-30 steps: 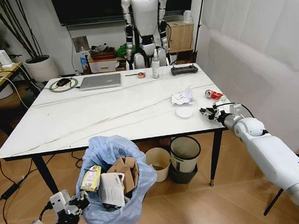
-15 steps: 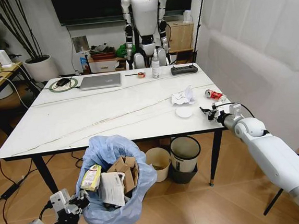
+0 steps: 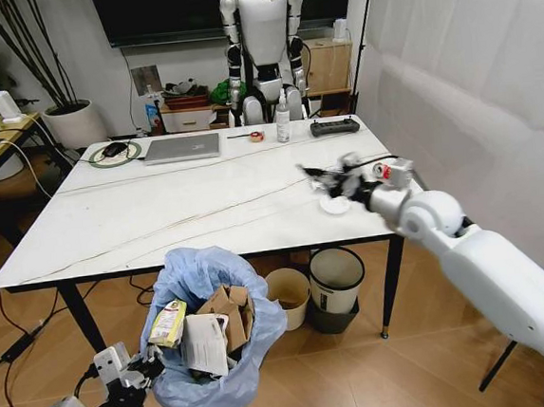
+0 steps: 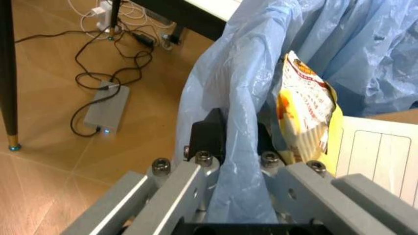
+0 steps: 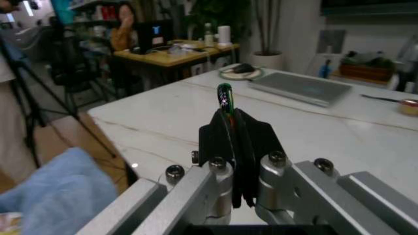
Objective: Pick up the trash bin and place the trash from the table into it.
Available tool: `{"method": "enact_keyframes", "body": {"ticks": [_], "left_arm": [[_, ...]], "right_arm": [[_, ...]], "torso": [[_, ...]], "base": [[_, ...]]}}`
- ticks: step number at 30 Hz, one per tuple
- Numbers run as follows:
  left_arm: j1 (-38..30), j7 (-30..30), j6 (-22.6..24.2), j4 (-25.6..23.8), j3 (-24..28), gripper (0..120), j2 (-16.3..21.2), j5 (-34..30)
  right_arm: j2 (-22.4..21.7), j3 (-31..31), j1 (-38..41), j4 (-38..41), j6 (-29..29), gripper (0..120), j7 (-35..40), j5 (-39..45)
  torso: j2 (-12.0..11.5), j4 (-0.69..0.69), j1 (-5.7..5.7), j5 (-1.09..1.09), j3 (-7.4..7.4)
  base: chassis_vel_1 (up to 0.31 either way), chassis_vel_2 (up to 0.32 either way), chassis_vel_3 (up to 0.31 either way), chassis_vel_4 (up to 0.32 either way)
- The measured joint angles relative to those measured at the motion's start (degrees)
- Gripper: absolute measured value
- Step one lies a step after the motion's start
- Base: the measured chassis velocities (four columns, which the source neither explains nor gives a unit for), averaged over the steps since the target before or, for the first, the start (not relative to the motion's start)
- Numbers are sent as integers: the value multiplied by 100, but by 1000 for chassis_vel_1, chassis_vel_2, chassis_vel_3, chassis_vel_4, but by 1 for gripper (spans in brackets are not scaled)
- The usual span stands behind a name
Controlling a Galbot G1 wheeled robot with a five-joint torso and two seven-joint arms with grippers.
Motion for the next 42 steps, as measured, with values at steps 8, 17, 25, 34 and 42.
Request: {"method": "enact_keyframes", "body": {"ticks": [8,17,25,34,42], "left_arm": [[9,-2,16,-48,-24,1,24,-8],[18,-4,27,-96,-1,1,-12,4],[30,-4,28,-127,2,1,-65,29],[51,-2,28,-151,-1,1,-66,46],[78,4,28,-161,8,1,-96,79]], "right_arm": [[94,-1067,161,955,-145,0,193,176],[200,-1823,242,1197,-69,0,204,86],[231,-1836,238,1200,4,1,284,-1],[178,-1754,156,1213,65,29,294,-74],[216,-1482,70,1158,100,61,361,-101]], "torso": [[0,-1,0,0,0],[0,-2,0,0,0],[0,-2,0,0,0],[0,-2,0,0,0],[0,-2,0,0,0]], "base": [[0,0,0,0],[0,0,0,0],[0,0,0,0],[0,0,0,0],[0,0,0,0]]}}
